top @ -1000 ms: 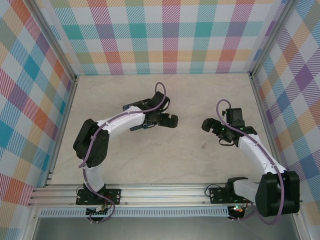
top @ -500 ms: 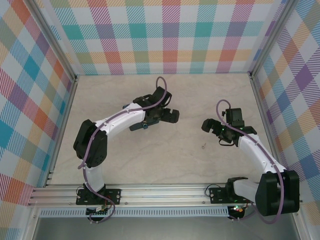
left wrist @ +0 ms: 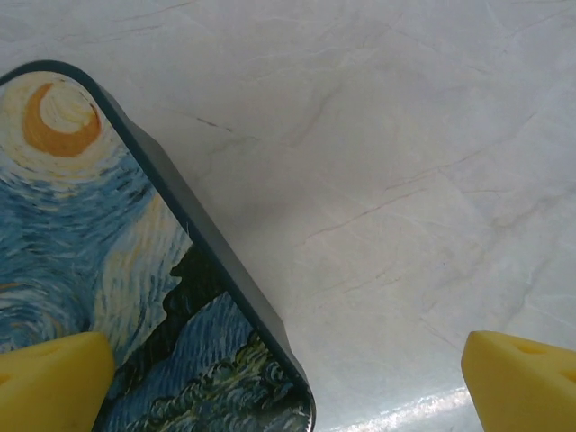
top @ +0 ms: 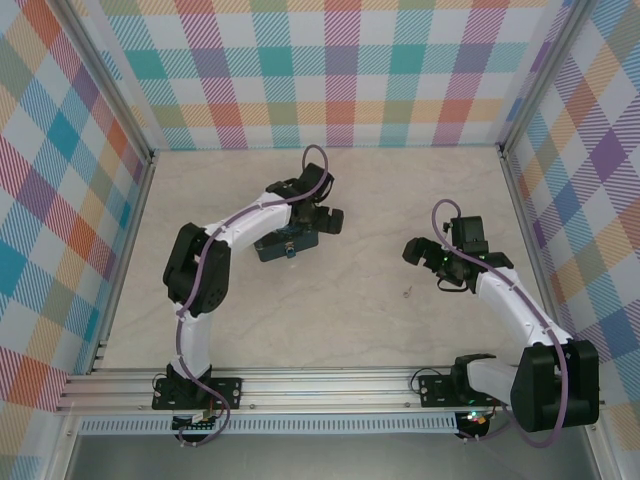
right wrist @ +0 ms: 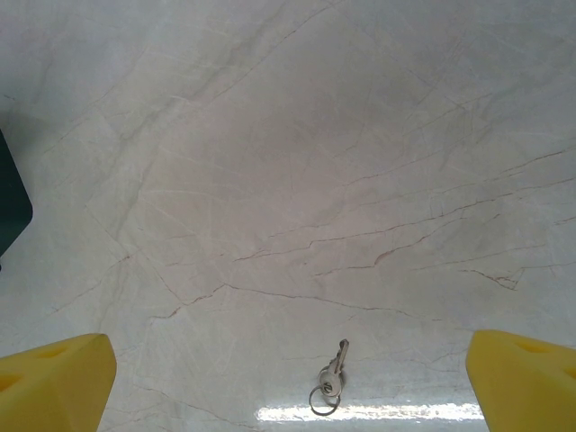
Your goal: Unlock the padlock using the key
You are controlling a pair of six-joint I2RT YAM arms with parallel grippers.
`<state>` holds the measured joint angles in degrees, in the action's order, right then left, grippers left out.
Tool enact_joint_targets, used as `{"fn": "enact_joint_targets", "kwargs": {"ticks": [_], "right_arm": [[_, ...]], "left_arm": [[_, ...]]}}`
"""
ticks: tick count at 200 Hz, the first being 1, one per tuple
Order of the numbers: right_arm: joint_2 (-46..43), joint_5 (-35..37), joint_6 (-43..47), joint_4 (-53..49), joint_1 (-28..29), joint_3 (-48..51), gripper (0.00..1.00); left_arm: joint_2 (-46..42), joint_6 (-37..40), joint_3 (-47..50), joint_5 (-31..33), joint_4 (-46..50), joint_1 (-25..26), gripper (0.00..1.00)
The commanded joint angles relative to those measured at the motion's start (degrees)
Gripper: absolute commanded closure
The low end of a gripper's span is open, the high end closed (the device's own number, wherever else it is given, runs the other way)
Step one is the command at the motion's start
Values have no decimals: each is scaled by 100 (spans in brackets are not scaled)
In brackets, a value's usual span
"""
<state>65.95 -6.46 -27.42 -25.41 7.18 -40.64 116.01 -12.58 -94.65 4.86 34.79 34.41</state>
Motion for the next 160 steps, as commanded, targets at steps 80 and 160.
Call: {"fn": "enact_joint_targets", "kwargs": {"ticks": [80, 160], "right_arm": [[173, 129, 81, -562, 27, -207, 0], [506, 40, -121, -846, 64, -94, 23]], "left_arm": [[-491, -420, 1162, -378, 171, 585, 0], [-567, -821, 1174, -588, 81, 1235, 0]]}}
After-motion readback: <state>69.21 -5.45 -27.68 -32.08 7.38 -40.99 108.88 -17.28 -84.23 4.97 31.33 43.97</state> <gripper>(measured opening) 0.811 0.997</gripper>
